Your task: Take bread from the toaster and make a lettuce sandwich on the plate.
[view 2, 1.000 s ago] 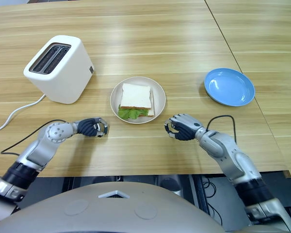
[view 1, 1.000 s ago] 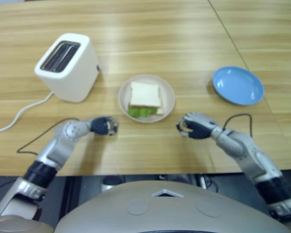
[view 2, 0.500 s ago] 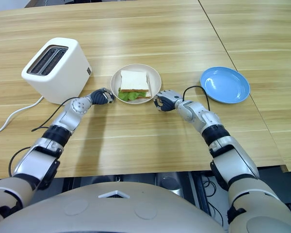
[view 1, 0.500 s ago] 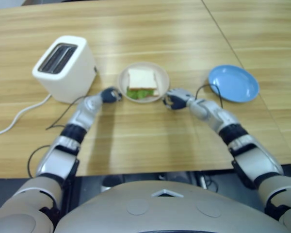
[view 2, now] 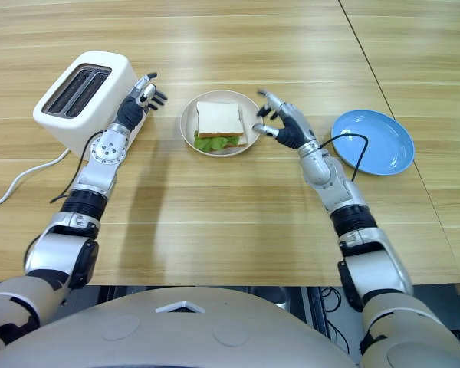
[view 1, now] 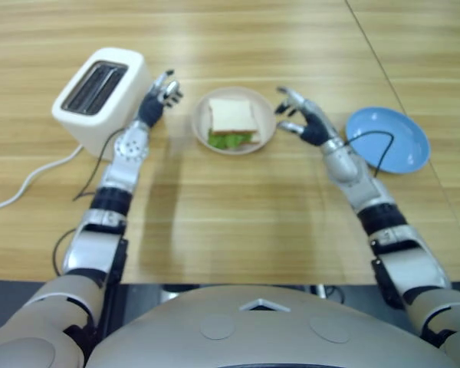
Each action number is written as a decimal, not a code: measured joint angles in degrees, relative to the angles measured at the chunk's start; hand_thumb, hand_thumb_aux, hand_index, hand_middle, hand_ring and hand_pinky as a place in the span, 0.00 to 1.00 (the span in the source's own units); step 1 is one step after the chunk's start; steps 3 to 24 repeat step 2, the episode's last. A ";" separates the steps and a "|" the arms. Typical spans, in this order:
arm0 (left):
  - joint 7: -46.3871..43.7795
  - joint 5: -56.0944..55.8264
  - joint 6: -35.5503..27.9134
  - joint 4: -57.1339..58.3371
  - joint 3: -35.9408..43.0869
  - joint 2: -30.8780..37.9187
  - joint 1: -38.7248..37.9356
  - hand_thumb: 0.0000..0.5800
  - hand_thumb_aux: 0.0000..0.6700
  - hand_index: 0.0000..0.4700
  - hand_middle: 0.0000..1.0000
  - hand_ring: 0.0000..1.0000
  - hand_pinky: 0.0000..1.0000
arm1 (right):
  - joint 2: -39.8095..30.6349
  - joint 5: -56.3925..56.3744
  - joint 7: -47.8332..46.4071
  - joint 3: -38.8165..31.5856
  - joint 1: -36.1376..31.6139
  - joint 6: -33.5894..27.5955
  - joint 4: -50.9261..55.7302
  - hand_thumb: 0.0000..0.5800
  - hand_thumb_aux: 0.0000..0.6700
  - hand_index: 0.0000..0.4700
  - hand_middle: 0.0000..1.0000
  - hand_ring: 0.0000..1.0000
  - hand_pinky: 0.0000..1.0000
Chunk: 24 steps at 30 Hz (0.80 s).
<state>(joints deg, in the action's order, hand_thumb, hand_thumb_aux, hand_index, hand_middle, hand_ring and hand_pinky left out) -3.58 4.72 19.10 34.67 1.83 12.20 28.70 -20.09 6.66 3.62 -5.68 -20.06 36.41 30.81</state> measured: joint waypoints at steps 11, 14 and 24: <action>-0.99 -3.65 0.37 0.75 -1.84 -2.96 0.01 0.00 0.00 0.00 0.00 0.00 0.00 | 2.41 -5.87 -2.46 3.23 0.46 -1.03 0.02 0.00 0.00 0.00 0.00 0.00 0.00; -0.99 -3.65 0.37 0.75 -1.84 -2.96 0.01 0.00 0.00 0.00 0.00 0.00 0.00 | 2.41 -5.87 -2.46 3.23 0.46 -1.03 0.02 0.00 0.00 0.00 0.00 0.00 0.00; -0.99 -3.65 0.37 0.75 -1.84 -2.96 0.01 0.00 0.00 0.00 0.00 0.00 0.00 | 2.41 -5.87 -2.46 3.23 0.46 -1.03 0.02 0.00 0.00 0.00 0.00 0.00 0.00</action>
